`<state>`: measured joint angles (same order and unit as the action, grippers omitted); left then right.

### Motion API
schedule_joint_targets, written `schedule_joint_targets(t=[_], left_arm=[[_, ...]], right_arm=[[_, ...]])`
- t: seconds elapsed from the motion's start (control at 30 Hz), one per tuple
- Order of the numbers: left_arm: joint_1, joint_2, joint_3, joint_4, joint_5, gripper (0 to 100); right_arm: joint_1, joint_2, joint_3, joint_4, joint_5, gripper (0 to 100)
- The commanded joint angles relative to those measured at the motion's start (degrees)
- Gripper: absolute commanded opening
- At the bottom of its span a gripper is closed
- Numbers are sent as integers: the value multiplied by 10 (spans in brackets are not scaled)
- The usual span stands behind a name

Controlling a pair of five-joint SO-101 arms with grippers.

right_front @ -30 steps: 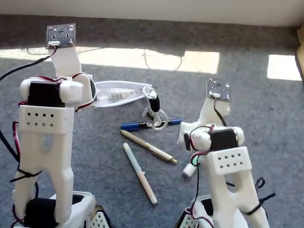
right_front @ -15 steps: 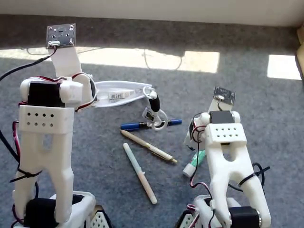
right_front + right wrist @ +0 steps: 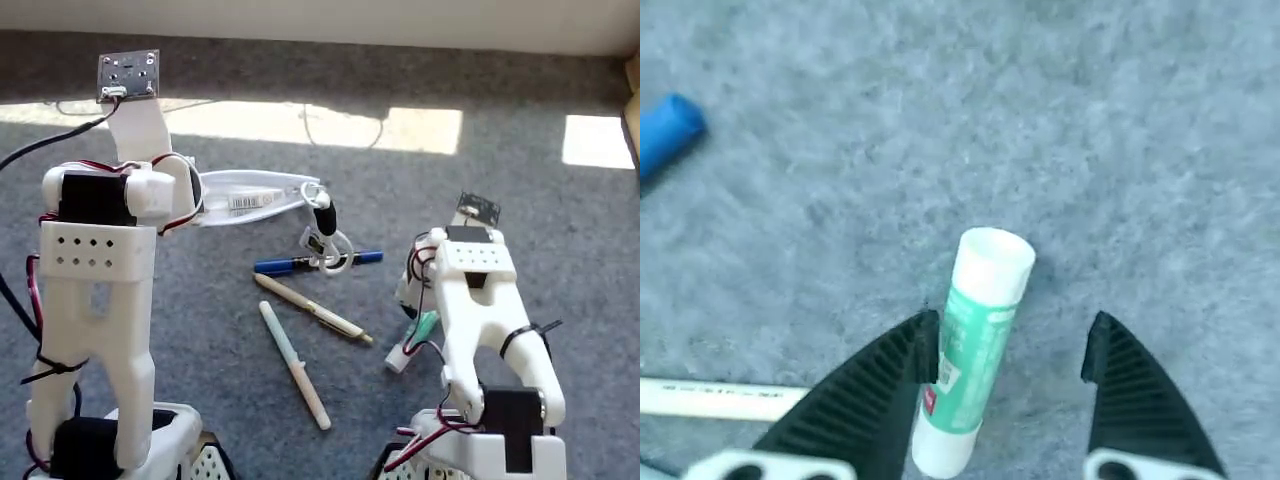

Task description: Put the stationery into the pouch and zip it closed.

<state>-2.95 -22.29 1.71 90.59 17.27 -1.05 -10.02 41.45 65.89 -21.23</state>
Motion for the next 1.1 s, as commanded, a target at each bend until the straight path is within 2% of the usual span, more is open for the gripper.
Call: schedule_joint_targets(t=[0.0, 0.27, 0.5, 0.73, 0.87, 1.07], left_arm=[[-11, -5, -7, -3, 3, 6], [-11, -5, -7, -2, 3, 6], [-11, -5, -7, -2, 3, 6], [-11, -5, -7, -2, 3, 6], [-11, -5, -7, -2, 3, 6], [-11, -5, -7, -3, 3, 6]], right_arm=[[12, 18, -39, -29, -4, 228], [13, 32, -39, -36, -5, 224], [13, 31, -39, -36, -3, 108], [11, 20, -80, 0, -2, 105], [8, -26, -122, 54, -2, 105], [-11, -102, -131, 65, -2, 105]])
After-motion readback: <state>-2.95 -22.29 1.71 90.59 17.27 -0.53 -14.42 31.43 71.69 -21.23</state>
